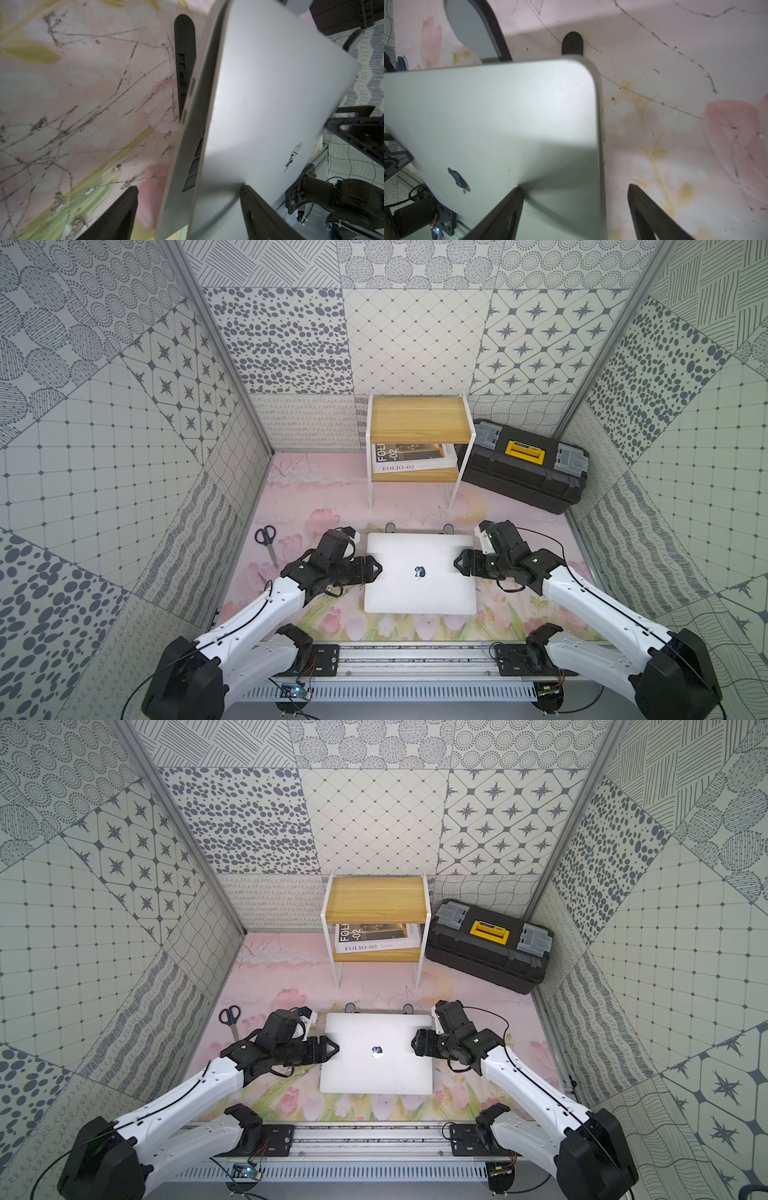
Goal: Close the laptop lid and set it aside
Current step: Close the lid of the laptop.
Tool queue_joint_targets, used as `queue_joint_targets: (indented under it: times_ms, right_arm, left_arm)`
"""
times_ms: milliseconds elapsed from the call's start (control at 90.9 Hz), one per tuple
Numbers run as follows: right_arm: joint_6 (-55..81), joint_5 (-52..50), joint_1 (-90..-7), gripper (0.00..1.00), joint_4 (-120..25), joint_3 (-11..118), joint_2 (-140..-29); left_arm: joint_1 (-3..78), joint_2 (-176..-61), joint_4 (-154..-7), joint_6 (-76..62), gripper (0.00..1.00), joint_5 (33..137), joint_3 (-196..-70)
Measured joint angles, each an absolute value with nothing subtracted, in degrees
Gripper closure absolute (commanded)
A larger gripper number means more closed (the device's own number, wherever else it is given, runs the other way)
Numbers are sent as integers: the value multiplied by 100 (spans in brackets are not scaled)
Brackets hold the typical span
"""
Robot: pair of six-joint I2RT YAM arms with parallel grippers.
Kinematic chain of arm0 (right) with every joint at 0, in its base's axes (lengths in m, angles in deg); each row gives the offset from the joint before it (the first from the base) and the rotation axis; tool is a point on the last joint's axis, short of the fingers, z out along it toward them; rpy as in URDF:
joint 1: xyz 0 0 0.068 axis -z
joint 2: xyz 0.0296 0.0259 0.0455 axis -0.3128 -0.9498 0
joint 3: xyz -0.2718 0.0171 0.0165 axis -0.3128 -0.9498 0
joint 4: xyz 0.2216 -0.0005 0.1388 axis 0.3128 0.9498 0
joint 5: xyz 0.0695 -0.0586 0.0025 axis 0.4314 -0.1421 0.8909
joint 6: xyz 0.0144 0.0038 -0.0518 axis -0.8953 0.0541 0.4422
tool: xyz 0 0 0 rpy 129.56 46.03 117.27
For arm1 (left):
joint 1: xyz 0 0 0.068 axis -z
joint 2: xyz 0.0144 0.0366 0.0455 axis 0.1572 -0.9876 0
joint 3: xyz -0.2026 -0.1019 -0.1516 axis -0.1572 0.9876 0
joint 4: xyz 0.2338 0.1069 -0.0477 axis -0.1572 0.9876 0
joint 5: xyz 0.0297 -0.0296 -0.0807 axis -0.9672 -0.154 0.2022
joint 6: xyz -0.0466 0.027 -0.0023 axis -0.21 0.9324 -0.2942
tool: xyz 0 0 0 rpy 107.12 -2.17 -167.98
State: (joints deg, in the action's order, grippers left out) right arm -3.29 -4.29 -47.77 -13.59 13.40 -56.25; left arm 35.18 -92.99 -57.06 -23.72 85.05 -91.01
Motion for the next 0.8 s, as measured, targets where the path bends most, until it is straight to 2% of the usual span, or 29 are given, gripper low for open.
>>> queue_joint_targets:
  times_ms: [297,385,550,803]
  right_arm:
    - [-326,-442,-4777,21,-1737,1111,-5651]
    - [-315,-403,-4777,29,-1929,980,-5644]
    - [-206,-335,-4788,35,-2196,927,-5640]
    - [74,-315,-4788,36,-2626,945,-5896]
  left_arm:
    - [3518,-9583,-5891,-2434,22,8398,-8948]
    - [3518,-9659,-6014,-2449,25,8464,-8869]
    - [3520,-9697,-6350,-2508,29,8667,-8690]
    - [3522,-9688,-6694,-2644,30,8800,-8500]
